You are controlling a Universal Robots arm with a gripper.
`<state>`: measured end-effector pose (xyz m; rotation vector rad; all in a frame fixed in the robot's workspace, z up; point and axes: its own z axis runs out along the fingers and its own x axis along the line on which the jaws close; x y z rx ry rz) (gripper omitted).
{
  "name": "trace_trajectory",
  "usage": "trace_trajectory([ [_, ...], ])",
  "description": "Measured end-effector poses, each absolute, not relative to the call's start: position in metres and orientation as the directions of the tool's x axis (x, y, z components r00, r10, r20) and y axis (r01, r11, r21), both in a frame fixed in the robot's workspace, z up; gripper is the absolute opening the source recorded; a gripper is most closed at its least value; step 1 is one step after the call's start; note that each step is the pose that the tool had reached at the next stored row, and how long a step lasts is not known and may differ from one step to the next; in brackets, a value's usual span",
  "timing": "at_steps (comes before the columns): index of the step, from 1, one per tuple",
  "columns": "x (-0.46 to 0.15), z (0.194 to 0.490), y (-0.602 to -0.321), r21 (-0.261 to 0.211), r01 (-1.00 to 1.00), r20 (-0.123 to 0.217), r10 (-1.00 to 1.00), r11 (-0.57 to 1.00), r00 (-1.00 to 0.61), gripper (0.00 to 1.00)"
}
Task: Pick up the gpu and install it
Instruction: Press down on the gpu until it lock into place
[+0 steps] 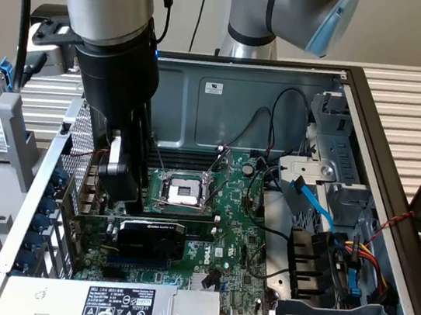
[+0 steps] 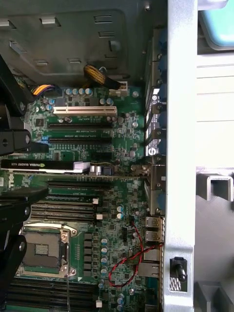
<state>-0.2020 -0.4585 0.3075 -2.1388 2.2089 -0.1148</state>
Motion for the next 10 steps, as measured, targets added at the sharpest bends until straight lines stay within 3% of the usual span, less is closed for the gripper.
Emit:
trace_trajectory([
  [3,-0.202,0.3074,-0.4585,-0.099,-0.995,0.005,-0.999,0.032,-0.033,0.39],
  [5,-0.2021,0.3075,-0.4585,-0.099,-0.995,0.005,-0.999,0.032,-0.033,0.26],
  [6,-0.2021,0.3075,-0.4584,-0.099,-0.995,0.005,-0.999,0.032,-0.033,0.26],
  [8,-0.2022,0.3072,-0.4585,-0.098,-0.995,0.005,-0.999,0.032,-0.033,0.15],
  [10,-0.2029,0.3067,-0.4585,-0.097,-0.995,0.005,-0.999,0.032,-0.033,0.11],
])
